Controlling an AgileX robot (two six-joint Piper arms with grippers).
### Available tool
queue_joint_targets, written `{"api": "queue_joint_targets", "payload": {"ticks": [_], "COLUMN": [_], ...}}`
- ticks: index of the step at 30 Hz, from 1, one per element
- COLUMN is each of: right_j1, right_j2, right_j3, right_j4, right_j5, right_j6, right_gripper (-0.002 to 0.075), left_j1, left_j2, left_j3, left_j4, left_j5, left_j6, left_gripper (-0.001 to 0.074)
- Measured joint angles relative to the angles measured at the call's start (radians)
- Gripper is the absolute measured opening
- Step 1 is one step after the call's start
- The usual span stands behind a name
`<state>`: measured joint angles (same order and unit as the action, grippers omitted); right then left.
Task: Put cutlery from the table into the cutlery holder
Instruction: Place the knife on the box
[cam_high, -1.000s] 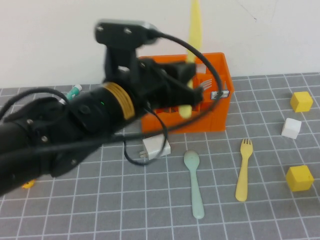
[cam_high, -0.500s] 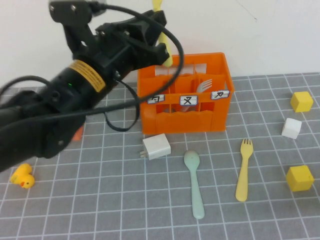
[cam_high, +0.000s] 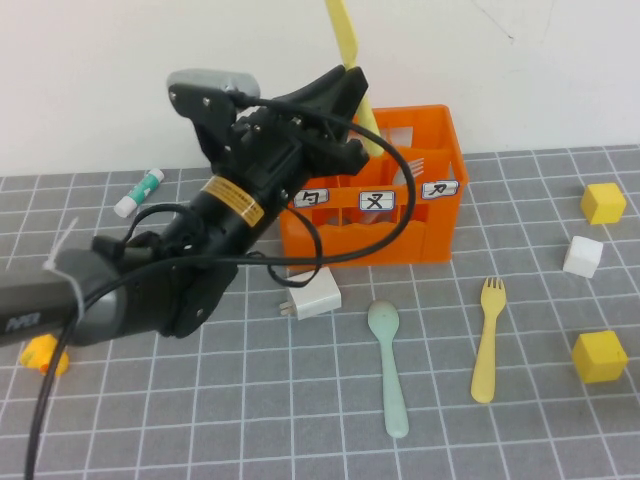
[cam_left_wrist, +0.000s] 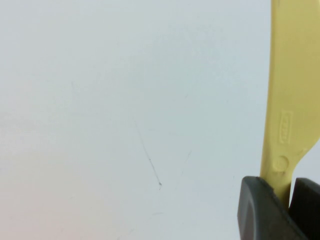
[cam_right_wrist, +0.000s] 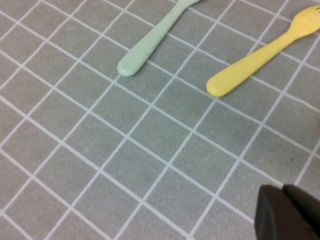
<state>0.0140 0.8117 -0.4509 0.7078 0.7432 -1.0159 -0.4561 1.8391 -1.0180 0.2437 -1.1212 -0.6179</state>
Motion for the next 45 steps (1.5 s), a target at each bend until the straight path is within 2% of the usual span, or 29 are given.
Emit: {"api": "queue_joint_targets", "payload": {"ticks": [19, 28, 41, 43, 45], "right_j1": [0.0, 0.0, 0.0, 0.0, 0.0], "right_j2": [0.0, 0.0, 0.0, 0.0, 0.0], "right_j3": [0.0, 0.0, 0.0, 0.0, 0.0], "right_j4": [0.0, 0.0, 0.0, 0.0, 0.0], "right_j5": [-0.015, -0.026, -0.03, -0.03, -0.03], "right_j6": [0.0, 0.0, 0.0, 0.0, 0.0], "right_gripper": [-0.0003, -0.0003, -0.0003, -0.0003, -0.0003], "left_j1": [-0.021, -0.043, -0.043, -0.043, -0.043], "left_j2": [0.218, 0.263, 0.349, 0.353, 0.355], "left_j3": [-0.34, -0.359, -0.368, -0.368, -0.368], "left_j4": [0.124, 0.132, 0.128, 0.149, 0.165], "left_j5": [-0.021, 0.066, 0.07, 0.088, 0.106], "left_j6": [-0.145, -0.115, 0.011, 0.035, 0.05], "left_gripper": [0.0092, 0.0092, 0.0092, 0.0107, 0.017]}}
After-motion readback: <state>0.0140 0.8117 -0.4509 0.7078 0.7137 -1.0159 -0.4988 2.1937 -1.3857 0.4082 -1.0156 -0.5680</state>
